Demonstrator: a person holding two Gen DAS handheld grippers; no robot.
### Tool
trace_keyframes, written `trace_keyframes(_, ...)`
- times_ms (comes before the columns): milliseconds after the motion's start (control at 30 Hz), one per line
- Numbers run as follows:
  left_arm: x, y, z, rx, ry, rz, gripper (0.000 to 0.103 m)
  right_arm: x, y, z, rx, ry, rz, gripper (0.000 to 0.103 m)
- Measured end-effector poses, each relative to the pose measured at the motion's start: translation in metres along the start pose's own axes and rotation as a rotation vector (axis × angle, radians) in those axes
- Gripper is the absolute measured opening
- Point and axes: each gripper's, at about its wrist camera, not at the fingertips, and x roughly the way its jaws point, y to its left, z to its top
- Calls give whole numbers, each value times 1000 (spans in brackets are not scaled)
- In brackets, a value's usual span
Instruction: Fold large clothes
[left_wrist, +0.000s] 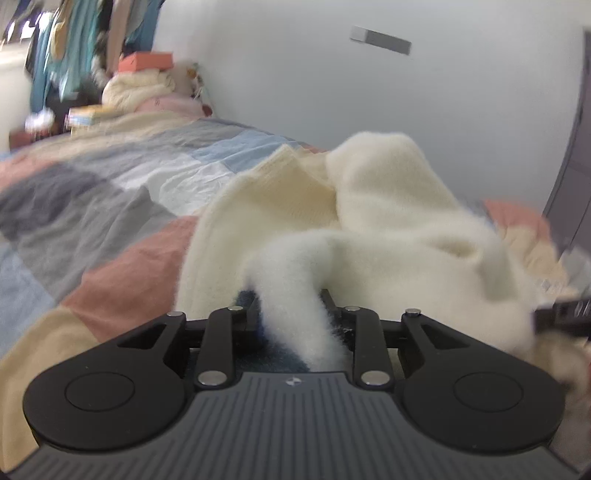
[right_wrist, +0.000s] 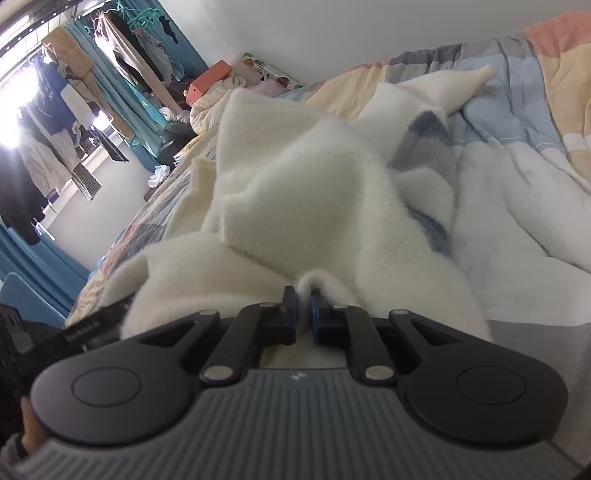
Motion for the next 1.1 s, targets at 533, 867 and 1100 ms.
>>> trace_keyframes(533, -93, -27, 2, -14, -119, 70, 79, -84, 36, -16, -40, -97, 61, 79)
trace_keyframes(867, -140, -57, -17, -101, -62, -107, 79, -115, 53, -50, -109, -78, 59, 79)
trace_keyframes(1100, -93, -57, -16, -286, 27, -251, 72, -86, 49, -57, -98, -14, 22, 77)
